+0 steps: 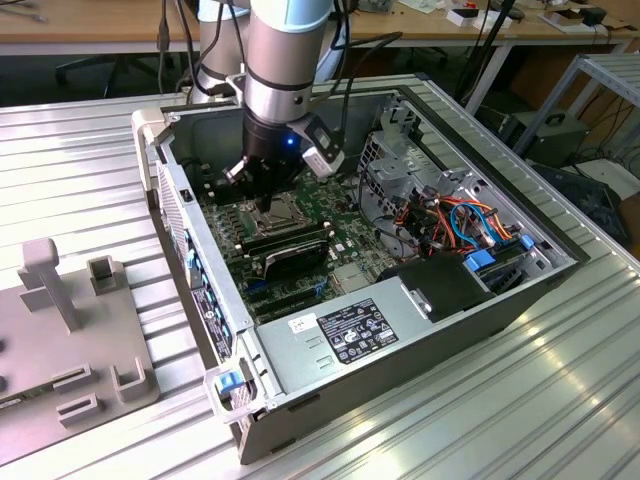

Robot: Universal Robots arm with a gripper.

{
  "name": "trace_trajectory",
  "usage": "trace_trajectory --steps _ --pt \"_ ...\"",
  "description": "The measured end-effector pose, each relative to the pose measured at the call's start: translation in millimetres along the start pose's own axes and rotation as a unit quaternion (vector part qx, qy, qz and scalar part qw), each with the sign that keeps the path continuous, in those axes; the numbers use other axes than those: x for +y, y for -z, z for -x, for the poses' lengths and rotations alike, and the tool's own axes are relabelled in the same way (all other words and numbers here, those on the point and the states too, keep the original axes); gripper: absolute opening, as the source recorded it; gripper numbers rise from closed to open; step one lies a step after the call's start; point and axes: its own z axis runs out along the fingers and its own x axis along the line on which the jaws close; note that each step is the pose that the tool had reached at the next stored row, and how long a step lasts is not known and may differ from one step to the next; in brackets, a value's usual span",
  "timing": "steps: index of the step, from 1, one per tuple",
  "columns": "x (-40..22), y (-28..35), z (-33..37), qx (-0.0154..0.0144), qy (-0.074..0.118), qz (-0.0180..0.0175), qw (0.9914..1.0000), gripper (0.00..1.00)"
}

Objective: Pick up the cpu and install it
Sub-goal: 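Close the cpu cover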

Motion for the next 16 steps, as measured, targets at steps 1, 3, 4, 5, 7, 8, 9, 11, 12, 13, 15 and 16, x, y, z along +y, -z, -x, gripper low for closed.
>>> trace_trajectory --steps 1,3,4,5,7,8,9,11,12,13,15,16 --pt "0.1 2.5 0.1 -0.0001 0.0 -0.0001 1.0 0.11" --pt "0.2 9.0 0.2 -0.0005 0.0 -0.0006 1.0 0.11" --pt "0.2 10.0 0.2 -0.0008 0.0 -0.0006 1.0 0.11" --pt "0.2 10.0 0.2 -0.0008 0.0 -0.0006 1.0 0.11" --pt "0.3 10.0 0.1 -0.0009 0.0 -0.0007 1.0 0.11" --pt "0.4 10.1 -0.8 -0.0009 0.0 -0.0007 1.0 0.11" --pt "0.5 10.2 -2.2 -0.001 0.0 -0.0008 1.0 0.11" --pt "1.1 10.2 -5.6 -0.0018 0.0 -0.0009 1.0 0.11" --pt "1.4 10.2 -8.4 -0.0024 0.0 -0.0009 1.0 0.11" --pt "1.5 10.2 -10.2 -0.0027 0.0 -0.001 1.0 0.11" --pt "2.0 10.4 -17.1 -0.0043 0.0 -0.0012 0.99999 0.11" --pt "2.2 10.4 -19.1 -0.0048 0.001 -0.0013 0.99999 0.11"
